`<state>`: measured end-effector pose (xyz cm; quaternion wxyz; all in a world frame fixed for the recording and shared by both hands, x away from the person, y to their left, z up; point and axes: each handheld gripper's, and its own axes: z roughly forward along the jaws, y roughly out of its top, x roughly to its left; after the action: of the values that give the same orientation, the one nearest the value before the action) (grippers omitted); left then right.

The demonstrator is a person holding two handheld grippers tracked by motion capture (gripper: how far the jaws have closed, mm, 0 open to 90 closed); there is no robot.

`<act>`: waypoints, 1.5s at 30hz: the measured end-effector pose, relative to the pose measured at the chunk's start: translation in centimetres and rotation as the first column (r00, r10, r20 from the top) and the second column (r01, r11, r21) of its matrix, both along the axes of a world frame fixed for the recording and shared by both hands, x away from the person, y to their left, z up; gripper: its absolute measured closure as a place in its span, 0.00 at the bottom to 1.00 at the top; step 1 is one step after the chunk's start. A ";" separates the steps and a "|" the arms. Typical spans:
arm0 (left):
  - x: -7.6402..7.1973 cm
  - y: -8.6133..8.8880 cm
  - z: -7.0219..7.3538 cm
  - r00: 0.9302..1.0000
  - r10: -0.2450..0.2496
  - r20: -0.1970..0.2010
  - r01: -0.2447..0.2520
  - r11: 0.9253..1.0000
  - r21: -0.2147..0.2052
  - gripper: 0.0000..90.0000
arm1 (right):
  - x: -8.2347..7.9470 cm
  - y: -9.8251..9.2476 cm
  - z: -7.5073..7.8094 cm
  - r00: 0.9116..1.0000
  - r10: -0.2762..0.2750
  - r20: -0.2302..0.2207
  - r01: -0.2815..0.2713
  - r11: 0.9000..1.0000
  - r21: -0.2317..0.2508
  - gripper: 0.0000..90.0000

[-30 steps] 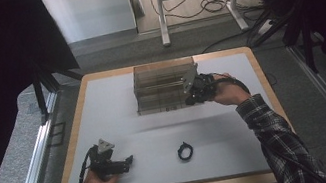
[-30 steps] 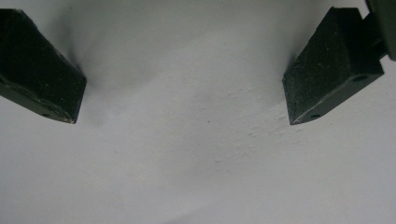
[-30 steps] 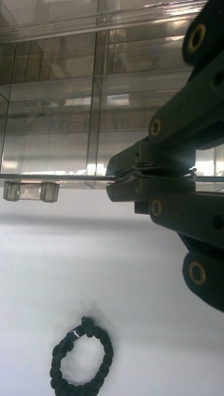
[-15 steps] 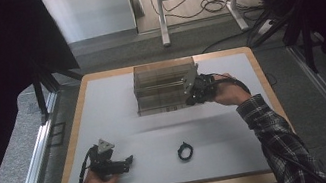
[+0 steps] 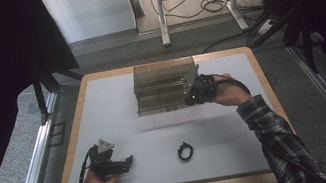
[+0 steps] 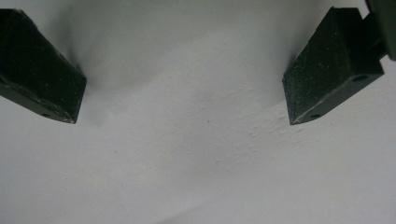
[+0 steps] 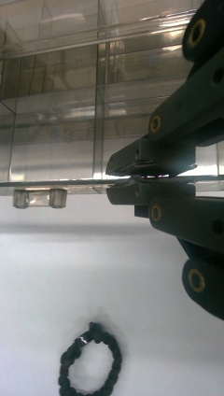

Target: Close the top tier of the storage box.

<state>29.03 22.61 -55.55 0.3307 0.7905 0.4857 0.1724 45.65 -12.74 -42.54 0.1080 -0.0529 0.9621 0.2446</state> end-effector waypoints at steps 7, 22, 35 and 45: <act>0.0 0.0 0.0 1.000 0.000 0.000 0.000 1.000 0.000 0.00 | -0.4 0.1 0.0 1.000 -0.023 0.007 0.023 1.000 0.017 0.90; 0.0 0.0 0.0 1.000 0.001 -0.001 -0.001 1.000 -0.002 0.00 | -1.1 -0.1 0.3 0.997 -0.077 0.021 0.076 0.995 0.061 0.82; 0.0 0.0 0.0 1.000 0.001 -0.001 -0.001 1.000 -0.002 0.00 | -1.9 -0.5 0.9 0.992 -0.124 0.035 0.120 0.988 0.101 0.74; 0.0 0.0 0.0 1.000 0.001 -0.001 -0.001 1.000 -0.002 0.00 | -2.9 -0.9 1.0 0.986 -0.167 0.008 0.164 0.975 0.148 0.67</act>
<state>29.03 22.60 -55.56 0.3310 0.7902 0.4864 0.1716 42.73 -13.65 -41.52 0.1415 0.0331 0.9414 0.3043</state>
